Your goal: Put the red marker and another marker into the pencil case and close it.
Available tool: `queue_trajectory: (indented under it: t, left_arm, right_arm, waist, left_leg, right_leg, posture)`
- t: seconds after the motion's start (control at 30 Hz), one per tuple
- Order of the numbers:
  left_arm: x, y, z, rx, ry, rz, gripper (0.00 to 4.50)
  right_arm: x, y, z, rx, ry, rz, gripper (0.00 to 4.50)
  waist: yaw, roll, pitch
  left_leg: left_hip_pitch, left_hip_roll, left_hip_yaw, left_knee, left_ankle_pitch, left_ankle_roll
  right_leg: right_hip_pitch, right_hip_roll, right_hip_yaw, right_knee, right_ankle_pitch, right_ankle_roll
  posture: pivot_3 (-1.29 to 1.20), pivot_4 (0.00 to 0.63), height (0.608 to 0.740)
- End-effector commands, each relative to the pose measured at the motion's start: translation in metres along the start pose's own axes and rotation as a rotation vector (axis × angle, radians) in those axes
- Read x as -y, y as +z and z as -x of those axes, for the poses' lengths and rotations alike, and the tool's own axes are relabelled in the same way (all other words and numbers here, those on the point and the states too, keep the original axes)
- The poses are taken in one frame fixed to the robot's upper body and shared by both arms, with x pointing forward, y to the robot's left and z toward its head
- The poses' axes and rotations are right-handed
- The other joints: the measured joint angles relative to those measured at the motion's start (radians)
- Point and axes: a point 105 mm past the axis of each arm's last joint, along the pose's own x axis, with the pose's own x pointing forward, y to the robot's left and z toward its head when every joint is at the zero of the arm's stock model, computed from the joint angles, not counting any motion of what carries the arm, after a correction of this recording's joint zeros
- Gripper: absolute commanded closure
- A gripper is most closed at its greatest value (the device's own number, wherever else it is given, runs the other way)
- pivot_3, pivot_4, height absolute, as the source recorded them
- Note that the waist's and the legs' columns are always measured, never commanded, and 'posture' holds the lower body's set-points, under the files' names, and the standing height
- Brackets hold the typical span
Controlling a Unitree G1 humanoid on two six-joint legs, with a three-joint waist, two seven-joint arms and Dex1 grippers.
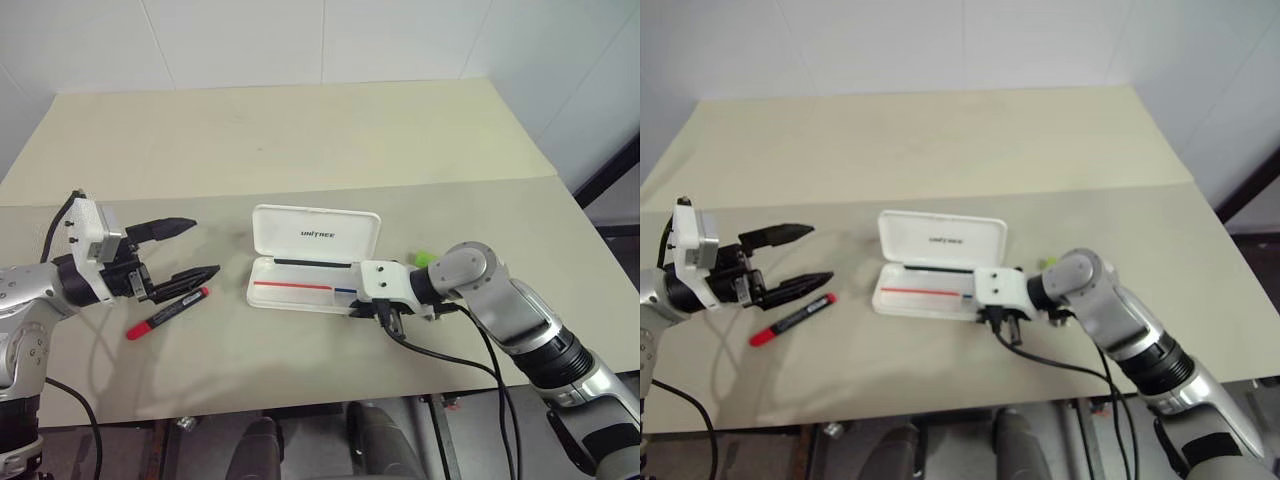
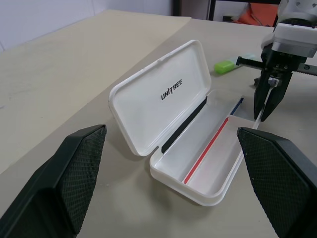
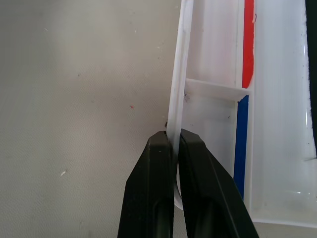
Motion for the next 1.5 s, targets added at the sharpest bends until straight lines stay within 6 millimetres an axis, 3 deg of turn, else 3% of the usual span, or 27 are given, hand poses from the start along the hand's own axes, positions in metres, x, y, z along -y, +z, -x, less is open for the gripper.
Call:
queue_trajectory:
  t: [0.03,0.43,0.57,0.7,0.9,1.2,1.37,1.5]
  left_arm:
    - [0.0,0.008,0.002,0.005,-0.003,-0.026,0.0]
    - [0.0,0.009,-0.001,0.013,-0.005,-0.024,0.0]
    - [0.001,0.009,-0.002,0.017,-0.002,-0.023,0.0]
    - [0.001,0.009,-0.002,0.019,0.001,-0.024,0.0]
    - [0.0,0.01,-0.001,0.023,0.006,-0.026,0.0]
    - [0.002,0.009,0.006,0.003,0.012,-0.028,0.0]
    - [0.01,-0.005,0.024,-0.126,0.006,-0.017,0.0]
    - [0.017,-0.026,0.049,-0.303,-0.006,-0.009,0.0]
  right_arm:
    - [0.0,0.002,0.004,0.019,0.003,0.044,4.25]
    - [0.005,-0.002,-0.006,0.1,0.051,0.125,4.25]
    - [0.006,-0.011,-0.008,0.099,0.066,0.15,4.25]
    - [0.01,-0.009,-0.007,0.126,0.054,0.161,3.34]
    - [0.018,0.013,0.001,0.246,0.012,0.241,1.2]
    - [0.01,0.015,0.021,0.379,0.058,0.247,1.2]
    - [0.019,0.026,0.039,0.526,-0.017,0.221,0.02]
    - [0.029,0.038,0.05,0.602,-0.095,0.183,0.02]
  waist:
    - [0.0,0.0,0.0]
    - [-0.003,-0.001,0.0]
    - [-0.004,-0.001,-0.001]
    - [-0.003,-0.001,0.0]
    - [-0.002,-0.001,0.0]
    - [-0.001,-0.001,0.0]
    - [-0.004,-0.001,0.0]
    - [-0.004,0.0,0.0]
  left_leg:
    - [0.0,0.0,0.0,0.0,0.0,0.0]
    - [0.001,0.001,0.0,0.0,0.0,0.0]
    - [0.002,0.002,0.0,0.0,0.0,0.0]
    - [0.003,0.002,0.0,0.001,0.0,0.0]
    - [0.003,0.002,0.0,0.001,0.0,0.0]
    - [0.002,0.002,0.0,0.001,0.0,0.0]
    - [0.002,0.003,0.0,0.001,0.0,0.0]
    - [0.003,0.005,0.001,0.001,-0.001,-0.002]
  right_leg:
    - [0.0,0.0,0.0,0.0,0.0,0.0]
    - [0.001,0.001,0.0,0.001,0.0,0.001]
    - [0.001,0.003,0.001,0.001,0.0,0.001]
    - [0.002,0.003,0.001,0.001,0.0,0.0]
    - [0.002,0.003,0.001,0.001,0.0,0.0]
    - [0.002,0.003,0.001,0.001,0.001,0.001]
    - [0.002,0.003,0.002,0.001,0.0,0.0]
    - [0.002,0.005,0.002,0.001,-0.001,-0.003]
  posture:
    - [0.0,0.15,0.74]
    - [0.0,0.15,0.74]
    - [0.0,0.15,0.74]
    - [0.0,0.15,0.74]
    - [0.0,0.15,0.74]
    - [0.0,0.15,0.74]
    - [0.0,0.15,0.74]
    - [0.0,0.15,0.74]
